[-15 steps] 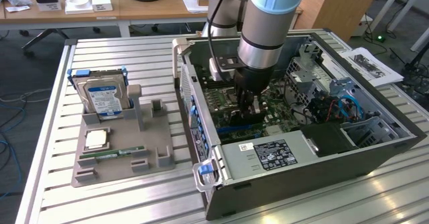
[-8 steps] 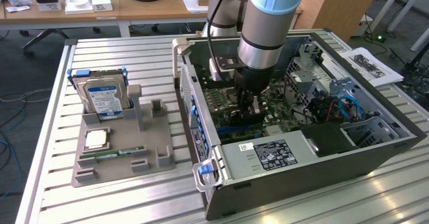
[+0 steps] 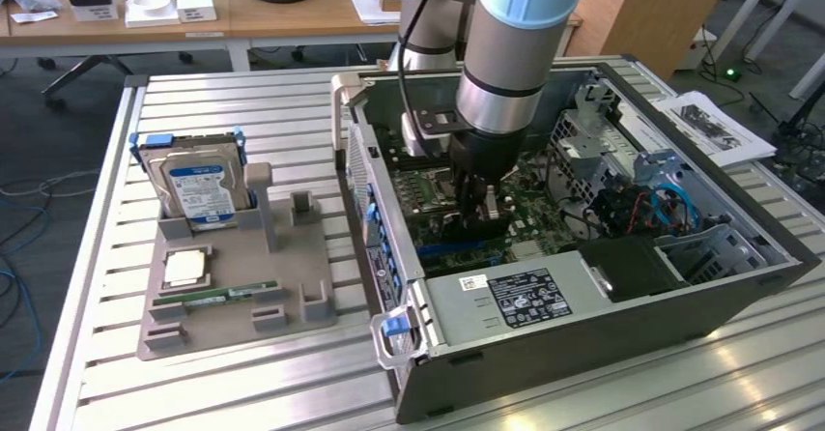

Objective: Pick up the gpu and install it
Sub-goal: 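Insert the gpu into the slot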

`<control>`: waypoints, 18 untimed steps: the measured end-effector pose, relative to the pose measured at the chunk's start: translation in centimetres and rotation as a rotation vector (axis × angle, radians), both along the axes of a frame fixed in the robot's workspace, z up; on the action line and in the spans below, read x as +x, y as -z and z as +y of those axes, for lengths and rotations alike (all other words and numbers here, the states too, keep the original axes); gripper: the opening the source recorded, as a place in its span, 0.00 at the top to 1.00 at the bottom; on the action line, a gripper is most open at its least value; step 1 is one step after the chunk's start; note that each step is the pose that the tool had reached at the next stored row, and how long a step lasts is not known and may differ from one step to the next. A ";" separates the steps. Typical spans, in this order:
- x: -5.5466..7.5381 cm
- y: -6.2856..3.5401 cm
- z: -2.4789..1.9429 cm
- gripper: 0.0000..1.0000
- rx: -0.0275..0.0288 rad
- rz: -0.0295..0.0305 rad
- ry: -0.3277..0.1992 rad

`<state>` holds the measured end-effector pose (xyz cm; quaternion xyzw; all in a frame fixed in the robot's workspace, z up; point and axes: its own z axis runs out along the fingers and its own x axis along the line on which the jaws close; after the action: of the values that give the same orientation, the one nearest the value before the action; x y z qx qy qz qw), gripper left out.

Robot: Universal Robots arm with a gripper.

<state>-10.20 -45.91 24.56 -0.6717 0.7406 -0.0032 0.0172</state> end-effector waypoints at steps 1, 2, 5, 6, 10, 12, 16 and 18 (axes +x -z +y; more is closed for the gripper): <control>0.0 0.01 0.00 0.73 -0.0001 0.0001 0.000; 0.0 0.01 0.00 0.73 -0.0001 0.0001 0.000; 0.0 0.02 0.00 0.73 0.0000 0.0001 0.000; 0.0 0.04 0.00 0.73 0.0000 0.0001 0.000; -0.1 0.50 0.00 0.73 -0.0002 0.0001 0.000; -0.1 0.51 0.00 0.73 0.0000 0.0001 0.000; -0.1 0.51 0.00 0.73 0.0000 0.0001 0.000; -0.1 0.51 0.00 0.73 0.0000 0.0001 0.000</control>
<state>-10.26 -45.91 24.05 -0.6717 0.7406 -0.0031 0.0171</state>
